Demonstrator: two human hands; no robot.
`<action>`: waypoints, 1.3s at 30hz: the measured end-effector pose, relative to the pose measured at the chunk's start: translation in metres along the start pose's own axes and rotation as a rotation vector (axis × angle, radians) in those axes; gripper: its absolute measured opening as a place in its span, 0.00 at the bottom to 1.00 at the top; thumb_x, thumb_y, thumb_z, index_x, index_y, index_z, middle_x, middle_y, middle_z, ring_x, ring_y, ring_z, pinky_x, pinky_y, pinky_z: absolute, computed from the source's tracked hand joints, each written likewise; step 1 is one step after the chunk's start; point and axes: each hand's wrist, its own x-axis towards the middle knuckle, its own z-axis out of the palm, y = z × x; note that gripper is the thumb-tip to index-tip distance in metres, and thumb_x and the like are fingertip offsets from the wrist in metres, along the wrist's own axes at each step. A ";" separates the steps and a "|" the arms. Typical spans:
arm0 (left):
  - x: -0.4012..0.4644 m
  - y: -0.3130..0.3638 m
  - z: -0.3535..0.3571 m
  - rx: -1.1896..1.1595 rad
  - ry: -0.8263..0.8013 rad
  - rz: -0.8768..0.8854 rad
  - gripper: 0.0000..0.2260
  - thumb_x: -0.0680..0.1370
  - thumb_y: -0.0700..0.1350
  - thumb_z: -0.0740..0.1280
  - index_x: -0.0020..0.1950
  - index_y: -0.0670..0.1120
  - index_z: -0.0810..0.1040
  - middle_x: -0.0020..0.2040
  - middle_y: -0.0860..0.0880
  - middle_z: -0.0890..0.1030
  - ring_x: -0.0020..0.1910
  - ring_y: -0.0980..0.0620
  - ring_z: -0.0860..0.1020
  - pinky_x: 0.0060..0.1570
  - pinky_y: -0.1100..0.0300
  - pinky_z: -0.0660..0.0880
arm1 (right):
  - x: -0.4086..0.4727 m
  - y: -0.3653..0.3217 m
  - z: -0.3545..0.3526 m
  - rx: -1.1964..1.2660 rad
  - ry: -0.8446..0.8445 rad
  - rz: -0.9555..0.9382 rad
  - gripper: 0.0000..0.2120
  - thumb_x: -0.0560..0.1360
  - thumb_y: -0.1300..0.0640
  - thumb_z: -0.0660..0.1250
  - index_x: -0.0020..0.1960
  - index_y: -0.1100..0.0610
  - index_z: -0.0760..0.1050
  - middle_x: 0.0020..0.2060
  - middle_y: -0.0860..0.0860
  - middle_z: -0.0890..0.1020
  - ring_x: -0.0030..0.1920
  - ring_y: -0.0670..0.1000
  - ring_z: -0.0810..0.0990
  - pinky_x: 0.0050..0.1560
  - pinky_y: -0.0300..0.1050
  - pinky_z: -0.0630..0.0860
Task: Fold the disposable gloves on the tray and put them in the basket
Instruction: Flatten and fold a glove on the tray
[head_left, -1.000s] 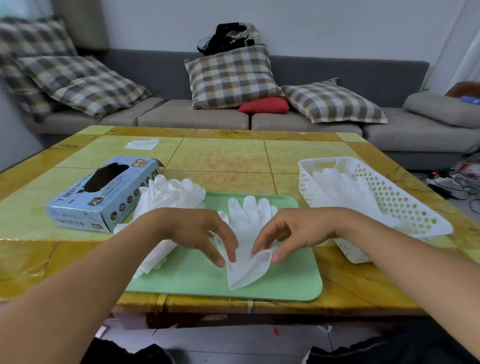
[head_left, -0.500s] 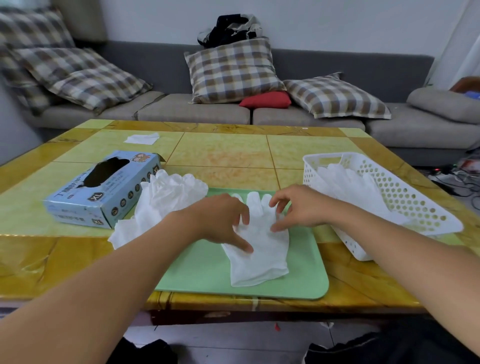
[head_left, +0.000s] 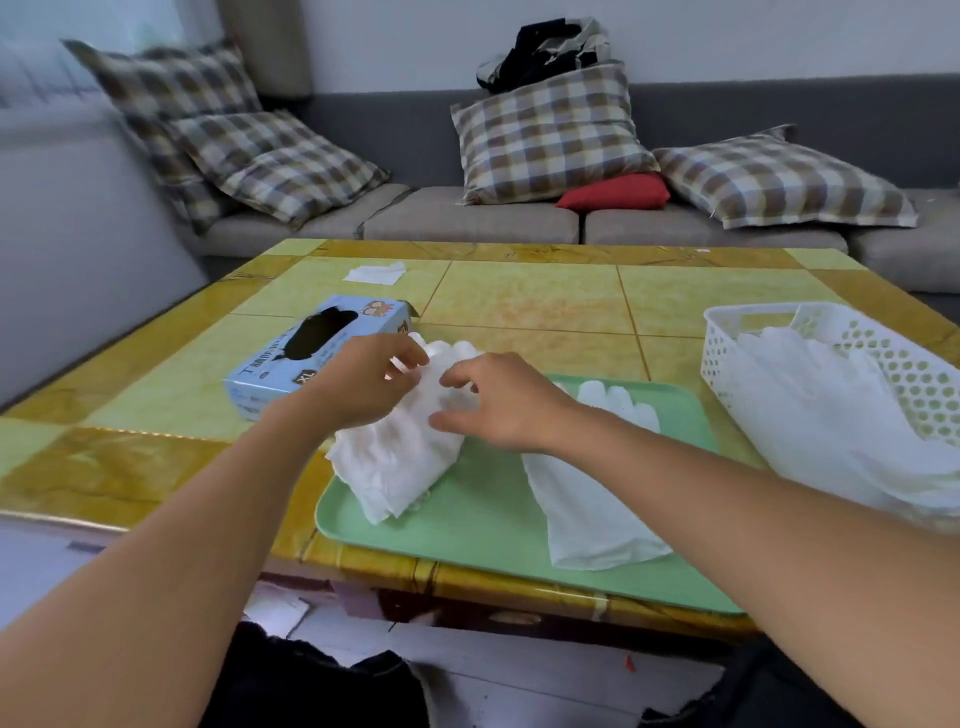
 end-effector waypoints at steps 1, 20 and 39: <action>-0.003 -0.007 0.002 0.007 0.007 -0.008 0.09 0.81 0.44 0.68 0.61 0.49 0.80 0.57 0.51 0.80 0.50 0.53 0.78 0.53 0.57 0.75 | 0.003 -0.008 0.013 -0.087 -0.050 -0.046 0.23 0.74 0.40 0.72 0.61 0.55 0.80 0.54 0.51 0.82 0.53 0.53 0.80 0.53 0.52 0.78; -0.017 -0.008 -0.014 -0.337 0.013 0.072 0.14 0.81 0.59 0.63 0.52 0.55 0.85 0.59 0.57 0.79 0.61 0.55 0.76 0.66 0.49 0.71 | -0.021 0.032 -0.018 0.816 -0.382 0.118 0.09 0.81 0.57 0.65 0.55 0.61 0.80 0.44 0.52 0.83 0.43 0.47 0.81 0.50 0.45 0.80; 0.009 0.138 0.009 -1.138 -0.020 -0.065 0.03 0.77 0.41 0.73 0.47 0.45 0.80 0.46 0.44 0.86 0.42 0.46 0.83 0.45 0.52 0.82 | -0.074 0.052 -0.091 1.687 -0.162 0.298 0.57 0.67 0.16 0.42 0.71 0.59 0.75 0.70 0.60 0.77 0.70 0.61 0.76 0.71 0.61 0.71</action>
